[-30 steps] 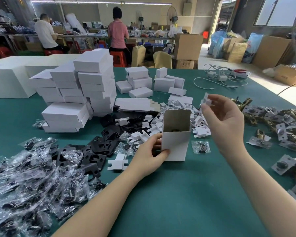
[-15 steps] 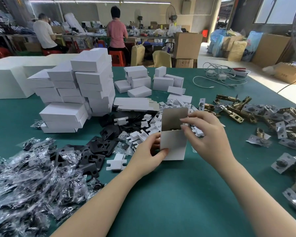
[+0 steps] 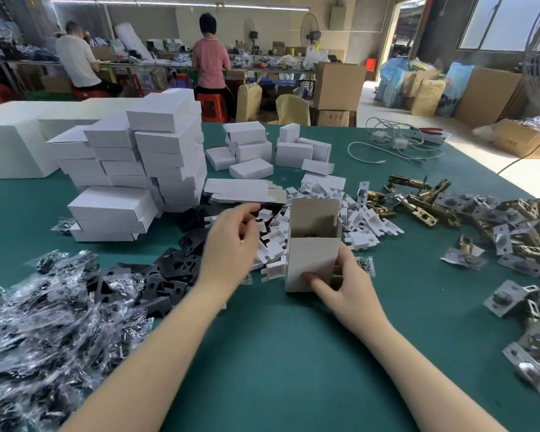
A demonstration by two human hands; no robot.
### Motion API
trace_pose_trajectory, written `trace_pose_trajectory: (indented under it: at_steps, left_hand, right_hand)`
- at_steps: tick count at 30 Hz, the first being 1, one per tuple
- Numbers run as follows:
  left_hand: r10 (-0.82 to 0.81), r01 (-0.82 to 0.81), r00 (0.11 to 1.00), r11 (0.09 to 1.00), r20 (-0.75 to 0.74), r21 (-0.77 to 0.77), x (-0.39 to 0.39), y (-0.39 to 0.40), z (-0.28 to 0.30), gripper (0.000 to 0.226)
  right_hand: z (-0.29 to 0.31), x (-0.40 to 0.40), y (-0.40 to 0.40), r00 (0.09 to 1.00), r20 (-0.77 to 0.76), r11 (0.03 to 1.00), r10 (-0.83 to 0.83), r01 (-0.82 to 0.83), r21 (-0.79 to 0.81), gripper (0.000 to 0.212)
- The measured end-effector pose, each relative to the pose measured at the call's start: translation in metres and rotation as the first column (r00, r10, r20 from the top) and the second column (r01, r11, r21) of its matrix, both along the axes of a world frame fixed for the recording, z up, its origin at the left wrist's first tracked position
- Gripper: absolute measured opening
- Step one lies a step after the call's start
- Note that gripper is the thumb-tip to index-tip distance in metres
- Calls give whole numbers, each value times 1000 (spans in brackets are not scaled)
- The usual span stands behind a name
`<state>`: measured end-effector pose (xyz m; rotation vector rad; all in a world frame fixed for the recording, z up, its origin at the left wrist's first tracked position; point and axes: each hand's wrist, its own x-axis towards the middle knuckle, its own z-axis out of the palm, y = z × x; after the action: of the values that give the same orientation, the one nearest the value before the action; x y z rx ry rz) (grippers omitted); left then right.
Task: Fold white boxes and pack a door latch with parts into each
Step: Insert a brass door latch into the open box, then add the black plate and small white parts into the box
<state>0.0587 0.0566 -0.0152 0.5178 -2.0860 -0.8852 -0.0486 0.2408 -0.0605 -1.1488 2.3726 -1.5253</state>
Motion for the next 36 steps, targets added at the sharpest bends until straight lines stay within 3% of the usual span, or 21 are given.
trace_pose_trajectory:
  at_steps: [2, 4, 6, 8, 13, 19, 25, 27, 29, 31, 32, 33, 34, 36]
  left_hand:
    - [97, -62, 944, 991, 314, -119, 8, -34, 13, 37]
    - [229, -117, 764, 969, 603, -219, 20, -67, 13, 40]
    - [283, -130, 549, 958, 787, -254, 32, -86, 7, 44]
    - [254, -125, 437, 967, 863, -222, 38, -92, 0, 51]
    - [348, -187, 527, 937, 775, -294, 36, -89, -5, 47]
    - [458, -236, 524, 888, 718, -395, 35, -82, -6, 27]
    - [460, -248, 519, 888, 720, -388, 36, -84, -5, 29]
    - [434, -291, 569, 901, 699, -322, 35, -85, -2, 30]
    - [364, -319, 677, 928, 640, -191, 34, -87, 4, 28]
    - [269, -334, 811, 942, 520, 34, 31, -88, 14, 20]
    - [199, -316, 886, 920, 419, 231, 30, -87, 18, 15]
    - [121, -247, 952, 844, 281, 475, 29, -85, 24, 12]
    - [56, -128, 991, 711, 125, 692, 29, -82, 31, 13]
    - [-22, 108, 994, 472, -111, 875, 32, -75, 41, 18]
  right_hand:
    - [-3, -2, 0, 999, 50, 1000, -12, 11, 13, 59]
    - [-5, -3, 0, 997, 77, 1000, -18, 18, 10, 59]
    - [-4, -3, 0, 996, 81, 1000, -22, 22, 2, 57]
    - [-2, -3, 0, 996, 80, 1000, -27, 27, -3, 56]
    - [1, -1, 0, 997, 82, 1000, -16, 17, -6, 59]
    - [-1, -2, 0, 997, 78, 1000, -5, 6, -8, 55]
    - [-2, -3, 0, 995, 97, 1000, -1, 1, 1, 52]
    - [-3, -4, 0, 995, 98, 1000, -3, 3, 3, 52]
    - [-3, -4, 0, 995, 95, 1000, 2, -2, 3, 51]
    - [-3, -4, 0, 995, 96, 1000, 5, -5, 2, 49]
    - [-3, -4, 0, 995, 97, 1000, 5, -5, 1, 48]
    - [-3, -4, 0, 995, 96, 1000, 4, -4, 0, 48]
    - [-3, -4, 0, 995, 96, 1000, 4, -3, -1, 49]
    - [-3, -3, 0, 995, 97, 1000, 2, -2, 0, 49]
